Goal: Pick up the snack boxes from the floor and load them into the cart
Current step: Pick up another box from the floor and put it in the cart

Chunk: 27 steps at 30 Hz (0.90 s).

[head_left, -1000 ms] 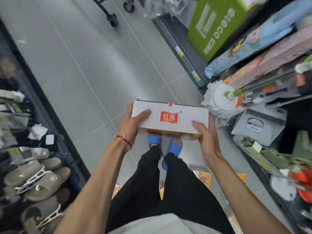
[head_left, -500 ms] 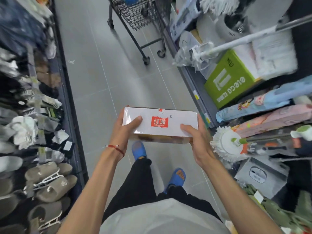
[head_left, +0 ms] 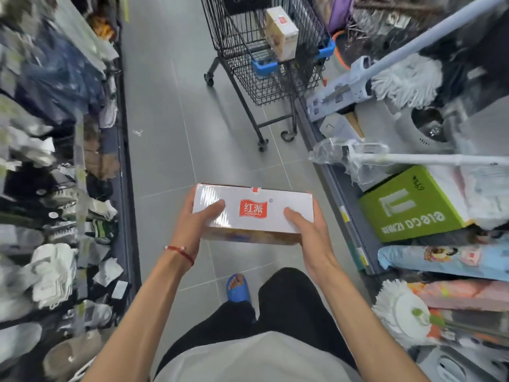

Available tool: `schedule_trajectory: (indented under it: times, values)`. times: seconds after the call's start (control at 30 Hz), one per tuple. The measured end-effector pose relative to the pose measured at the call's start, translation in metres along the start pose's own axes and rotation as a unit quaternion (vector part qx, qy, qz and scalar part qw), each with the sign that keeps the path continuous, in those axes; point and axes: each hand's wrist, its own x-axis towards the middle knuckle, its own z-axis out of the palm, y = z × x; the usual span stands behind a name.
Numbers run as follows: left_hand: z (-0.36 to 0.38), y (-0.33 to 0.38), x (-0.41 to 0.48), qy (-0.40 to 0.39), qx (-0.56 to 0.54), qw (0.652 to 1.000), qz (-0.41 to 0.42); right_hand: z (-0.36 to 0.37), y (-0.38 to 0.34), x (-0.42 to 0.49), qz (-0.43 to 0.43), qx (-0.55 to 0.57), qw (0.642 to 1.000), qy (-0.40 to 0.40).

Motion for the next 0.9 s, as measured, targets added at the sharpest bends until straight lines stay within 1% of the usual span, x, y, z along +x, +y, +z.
schedule_trajectory:
  times: [0.23, 0.47, 0.67, 0.77, 0.9]
  values:
    - [-0.013, 0.06, 0.115, 0.016, -0.008, 1.0, -0.013, 0.054, -0.054, 0.106, 0.023, 0.027, 0.999, 0.003]
    - [0.005, 0.135, 0.247, 0.024, 0.012, 0.999, -0.02, 0.088, -0.11, 0.236, 0.031, 0.019, 0.999, 0.026]
    - [0.016, 0.2, 0.341, 0.015, 0.018, 1.0, -0.009, 0.118, -0.173, 0.327, 0.009, 0.012, 0.999, 0.049]
    - [0.013, 0.236, 0.396, 0.012, 0.02, 1.0, -0.004, 0.141, -0.204, 0.368, -0.014, 0.011, 0.997, 0.069]
    - [0.009, 0.292, 0.476, -0.005, 0.022, 0.999, 0.023, 0.181, -0.243, 0.429, -0.048, 0.015, 0.993, 0.109]
